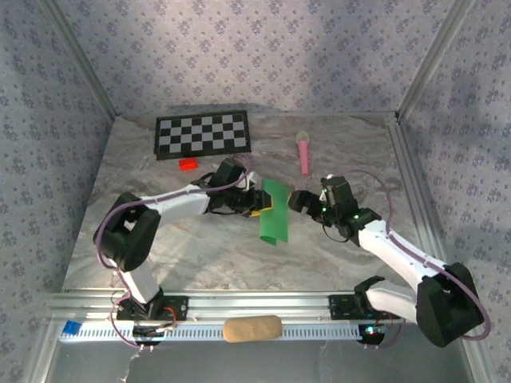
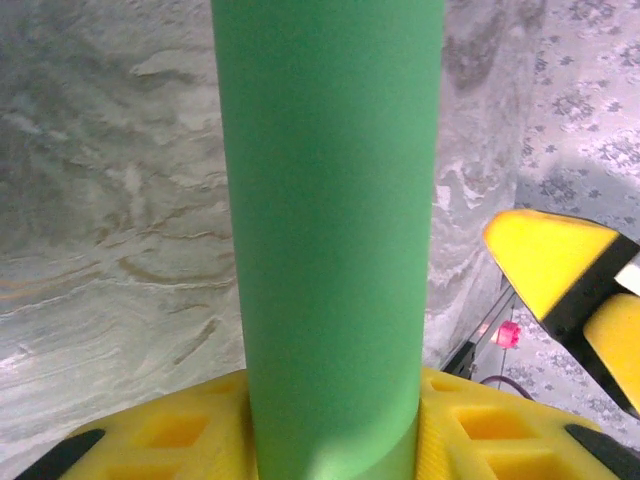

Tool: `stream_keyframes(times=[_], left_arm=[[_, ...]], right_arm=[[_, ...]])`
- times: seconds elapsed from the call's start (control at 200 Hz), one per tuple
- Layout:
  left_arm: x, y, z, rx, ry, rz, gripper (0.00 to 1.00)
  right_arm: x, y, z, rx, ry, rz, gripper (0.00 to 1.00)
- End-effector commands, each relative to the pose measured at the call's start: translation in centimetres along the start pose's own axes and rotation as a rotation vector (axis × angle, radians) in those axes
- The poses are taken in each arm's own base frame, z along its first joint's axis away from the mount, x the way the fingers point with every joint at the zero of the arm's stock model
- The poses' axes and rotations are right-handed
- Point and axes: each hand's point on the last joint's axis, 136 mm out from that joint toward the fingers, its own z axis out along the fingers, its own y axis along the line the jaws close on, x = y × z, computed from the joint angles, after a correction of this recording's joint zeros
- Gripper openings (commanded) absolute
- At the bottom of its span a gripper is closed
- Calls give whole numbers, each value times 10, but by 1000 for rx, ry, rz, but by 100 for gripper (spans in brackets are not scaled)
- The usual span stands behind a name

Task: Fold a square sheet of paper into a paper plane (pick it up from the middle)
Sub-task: First fold the square sheet of paper in half at the center of the table.

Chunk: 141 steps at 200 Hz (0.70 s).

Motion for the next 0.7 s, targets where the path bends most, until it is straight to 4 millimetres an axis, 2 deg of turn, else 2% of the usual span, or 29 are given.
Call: stream_keyframes(times=[0.0,0.135,0.425,0.7], left_arm=[[0,10,9,-7,2,-29,41],[1,23,14,-39,-1,-48,41],[4,60,21,-159,-31,-76,41],[6,71,20,-217,-42,-60,44]], right_arm=[[5,8,5,-34,52,-24,92],[13,11,14,-48,90,-29,88],[12,16,20,-45,68,-40,80],[13,19,22,-48,52,-33,79]])
